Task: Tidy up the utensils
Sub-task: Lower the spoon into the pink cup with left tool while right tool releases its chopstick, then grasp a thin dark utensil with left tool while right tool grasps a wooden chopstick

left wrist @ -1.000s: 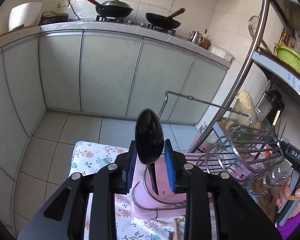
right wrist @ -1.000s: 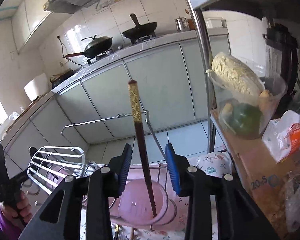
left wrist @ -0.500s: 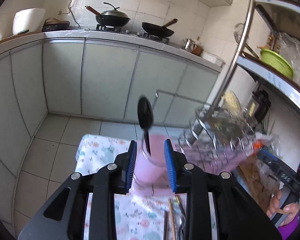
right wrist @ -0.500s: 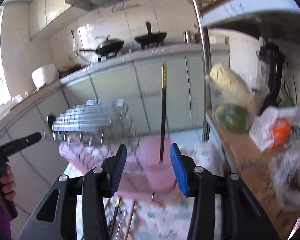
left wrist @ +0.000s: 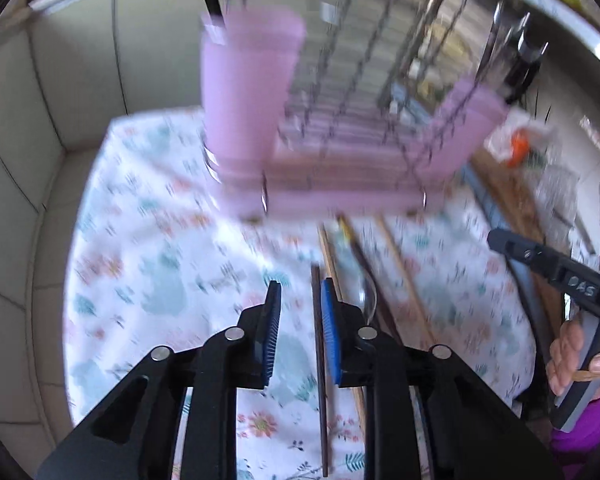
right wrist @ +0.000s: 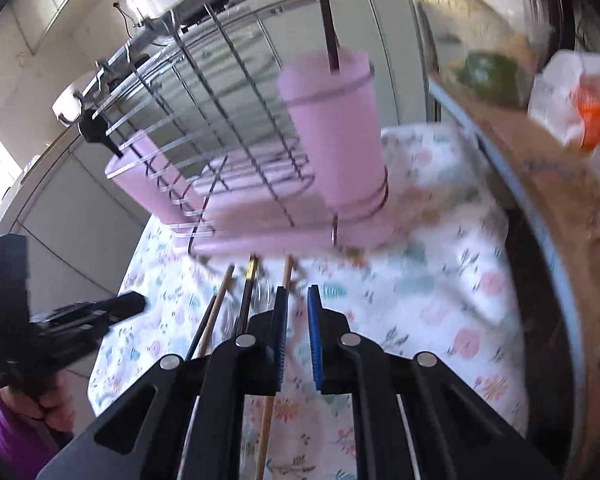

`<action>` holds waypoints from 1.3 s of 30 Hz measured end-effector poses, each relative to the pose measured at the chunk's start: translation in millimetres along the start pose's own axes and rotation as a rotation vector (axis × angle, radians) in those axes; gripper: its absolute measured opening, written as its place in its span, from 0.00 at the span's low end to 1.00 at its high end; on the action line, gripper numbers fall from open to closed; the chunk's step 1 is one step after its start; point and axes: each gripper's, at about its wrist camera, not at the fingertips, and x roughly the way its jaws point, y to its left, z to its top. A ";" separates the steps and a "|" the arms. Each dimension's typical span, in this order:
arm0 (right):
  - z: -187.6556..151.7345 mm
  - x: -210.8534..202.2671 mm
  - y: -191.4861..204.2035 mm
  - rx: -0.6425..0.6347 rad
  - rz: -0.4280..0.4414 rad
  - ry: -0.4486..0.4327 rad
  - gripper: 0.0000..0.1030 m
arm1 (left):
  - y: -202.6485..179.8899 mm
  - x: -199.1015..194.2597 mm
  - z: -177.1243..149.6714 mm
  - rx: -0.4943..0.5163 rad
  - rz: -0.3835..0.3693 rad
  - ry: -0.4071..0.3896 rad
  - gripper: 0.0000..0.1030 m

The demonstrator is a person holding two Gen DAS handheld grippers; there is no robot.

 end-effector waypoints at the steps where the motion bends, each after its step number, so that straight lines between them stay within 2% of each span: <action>1: -4.1 0.8 -0.6 0.001 0.002 0.006 0.09 | -0.6 6.5 -0.5 0.005 -0.003 0.022 0.20; 6: -11.0 4.9 -6.5 0.013 0.017 0.028 0.09 | -2.9 35.9 4.8 0.017 0.008 0.110 0.19; 12: -11.9 5.8 -8.8 0.020 0.032 0.036 0.09 | -8.7 68.1 11.8 0.045 0.059 0.191 0.19; 15: -11.7 8.9 -10.9 0.029 0.039 0.046 0.09 | -10.4 75.0 15.7 0.049 0.079 0.191 0.18; 17: -11.7 11.8 -11.0 0.033 0.044 0.056 0.09 | -9.0 79.2 17.4 0.036 0.095 0.185 0.07; 24: -12.0 25.3 -9.8 0.042 0.065 0.103 0.09 | 34.9 57.2 11.7 -0.119 0.096 0.124 0.06; 27: -8.9 37.3 -10.7 0.063 0.085 0.145 0.09 | 60.2 46.8 2.0 -0.196 0.111 0.109 0.06; 30: -2.7 53.4 -6.0 0.070 0.096 0.195 0.09 | 71.5 40.2 -9.2 -0.228 0.114 0.111 0.06; 33: 4.5 72.9 2.4 0.062 0.068 0.238 0.10 | 79.0 37.6 -14.4 -0.239 0.084 0.121 0.06; 39: 16.6 105.4 14.7 0.038 -0.027 0.302 0.11 | 80.7 38.8 -13.6 -0.219 0.075 0.149 0.06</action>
